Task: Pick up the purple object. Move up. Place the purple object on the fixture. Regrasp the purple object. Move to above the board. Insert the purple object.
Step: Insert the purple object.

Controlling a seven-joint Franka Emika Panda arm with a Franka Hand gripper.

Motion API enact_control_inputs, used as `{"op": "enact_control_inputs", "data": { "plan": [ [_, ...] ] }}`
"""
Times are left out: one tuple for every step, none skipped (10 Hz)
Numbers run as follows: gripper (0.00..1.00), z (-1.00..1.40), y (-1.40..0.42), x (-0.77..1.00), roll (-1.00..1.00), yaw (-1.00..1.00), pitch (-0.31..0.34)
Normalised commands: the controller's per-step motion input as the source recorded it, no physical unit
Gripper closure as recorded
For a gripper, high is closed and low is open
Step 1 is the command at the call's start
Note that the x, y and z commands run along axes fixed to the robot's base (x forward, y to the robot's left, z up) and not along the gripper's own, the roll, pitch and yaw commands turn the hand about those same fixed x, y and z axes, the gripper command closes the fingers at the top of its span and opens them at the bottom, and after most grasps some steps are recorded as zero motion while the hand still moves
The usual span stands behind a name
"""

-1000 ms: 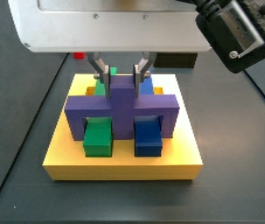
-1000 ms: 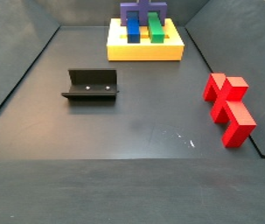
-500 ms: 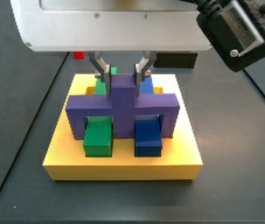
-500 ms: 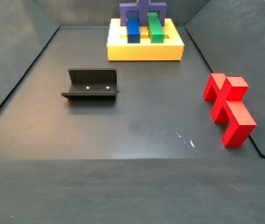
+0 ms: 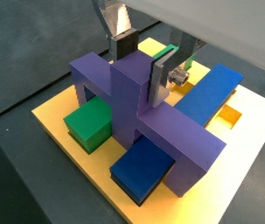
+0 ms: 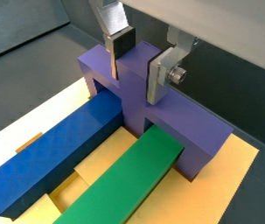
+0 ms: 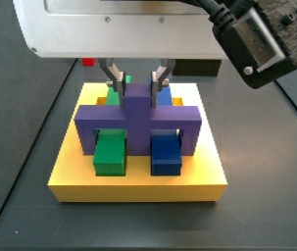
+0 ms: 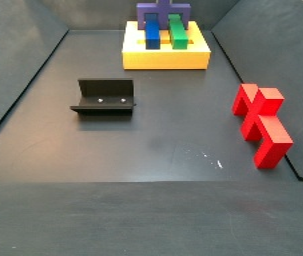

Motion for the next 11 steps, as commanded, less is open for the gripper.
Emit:
{"op": "enact_control_inputs", "data": {
  "plan": [
    [1.0,0.06,-0.09,-0.02,0.31,0.07,0.08],
    [1.0,0.1,-0.13,0.0,0.34,0.14,0.086],
    [1.0,0.04,-0.13,0.0,0.36,0.13,0.054],
    [1.0,0.0,-0.12,0.01,0.4,0.13,0.03],
    [1.0,0.0,-0.15,0.02,0.42,0.13,0.014],
    [1.0,0.0,-0.09,0.11,0.37,0.05,0.019],
    [1.0,-0.32,-0.08,0.13,0.24,-0.06,0.0],
    [1.0,-0.36,-0.08,0.05,0.13,-0.12,0.0],
    [1.0,-0.4,-0.03,0.0,0.08,-0.16,0.0],
    [1.0,-0.33,0.0,0.0,0.01,-0.14,0.0],
    [1.0,-0.32,0.0,0.24,0.0,-0.02,0.006]
  ]
}}
